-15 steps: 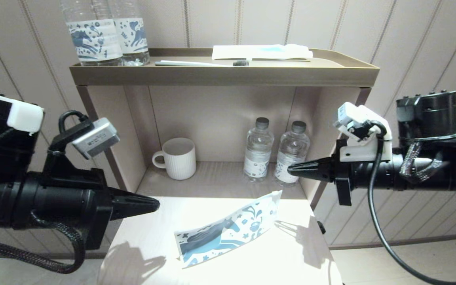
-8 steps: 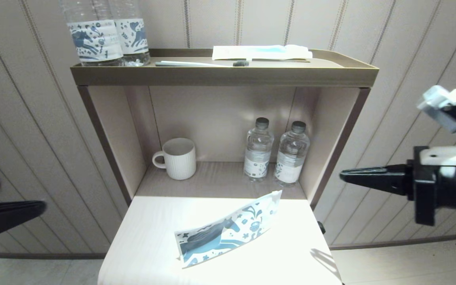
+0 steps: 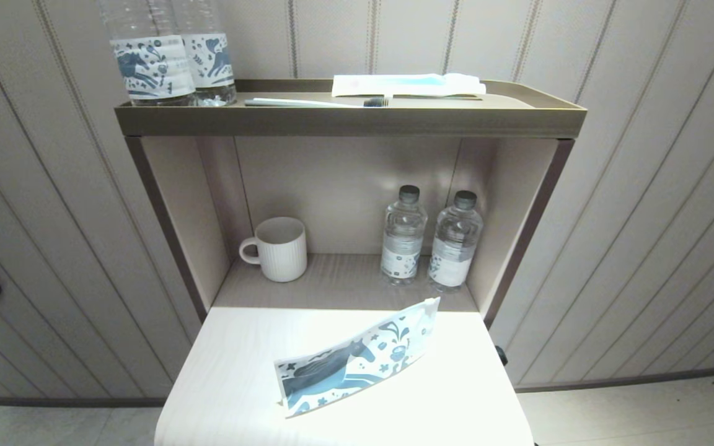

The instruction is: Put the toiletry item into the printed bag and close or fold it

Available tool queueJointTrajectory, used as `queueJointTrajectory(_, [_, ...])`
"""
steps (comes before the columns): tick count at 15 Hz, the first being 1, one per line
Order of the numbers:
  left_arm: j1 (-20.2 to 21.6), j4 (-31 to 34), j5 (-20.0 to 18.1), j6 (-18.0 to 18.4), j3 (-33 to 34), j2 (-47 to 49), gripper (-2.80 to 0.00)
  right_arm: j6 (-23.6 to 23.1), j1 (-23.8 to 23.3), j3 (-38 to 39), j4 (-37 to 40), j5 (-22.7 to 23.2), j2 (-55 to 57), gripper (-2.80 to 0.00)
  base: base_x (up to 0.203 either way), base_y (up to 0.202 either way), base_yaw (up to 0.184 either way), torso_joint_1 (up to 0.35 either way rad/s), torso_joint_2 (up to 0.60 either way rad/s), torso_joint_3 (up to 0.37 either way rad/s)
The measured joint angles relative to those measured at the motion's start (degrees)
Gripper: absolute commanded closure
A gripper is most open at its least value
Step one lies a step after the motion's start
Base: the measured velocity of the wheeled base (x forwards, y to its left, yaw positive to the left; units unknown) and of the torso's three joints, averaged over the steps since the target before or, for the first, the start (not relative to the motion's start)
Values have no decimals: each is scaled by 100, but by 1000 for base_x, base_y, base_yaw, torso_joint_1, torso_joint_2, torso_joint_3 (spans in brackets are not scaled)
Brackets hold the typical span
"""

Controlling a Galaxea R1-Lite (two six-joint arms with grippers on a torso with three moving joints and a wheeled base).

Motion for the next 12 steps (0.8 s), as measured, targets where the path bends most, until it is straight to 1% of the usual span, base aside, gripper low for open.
queueJointTrajectory(1, [179,-65,94,10,312,-196,0,-69,-247,362,165,-5,-397,0,0,0,0,0,0,0])
queueJointTrajectory(2, [322,-249,154,27,613,-327,0,-86,-372,746,116,17,-708,0,0,0,0,0,0,0])
queueJointTrajectory(3, [531,-506,166,104,903,-454,0,-102,-434,1185,-110,43,-950,0,0,0,0,0,0,0])
queueJointTrajectory(4, [756,-757,175,270,1216,-605,0,-131,-465,1624,-510,51,-1123,0,0,0,0,0,0,0])
queueJointTrajectory(5, [903,-1035,175,468,1572,-795,0,-170,-472,2108,-1078,57,-1253,0,0,0,0,0,0,0])
queueJointTrajectory(7, [1011,-1510,49,936,2119,-1317,0,-367,-472,3064,-2277,91,-1467,0,0,0,0,0,0,0])
queueJointTrajectory(8, [1028,-1757,-130,1353,2334,-1585,0,-529,-460,3483,-2804,127,-1650,0,0,0,0,0,0,0])
queueJointTrajectory(9, [1041,-2053,-380,1704,2525,-1771,0,-701,-445,3745,-3229,156,-1897,0,0,0,0,0,0,0])
queueJointTrajectory(10, [1046,-2405,-693,1909,2726,-1888,0,-851,-430,3932,-3533,179,-2127,0,0,0,0,0,0,0])
queueJointTrajectory(11, [1049,-2834,-1026,2142,3014,-1973,0,-959,-422,4048,-3709,195,-2308,0,0,0,0,0,0,0])
queueJointTrajectory(12, [1049,-3357,-1329,2379,3295,-2028,0,-957,-420,4099,-3697,185,-2429,0,0,0,0,0,0,0])
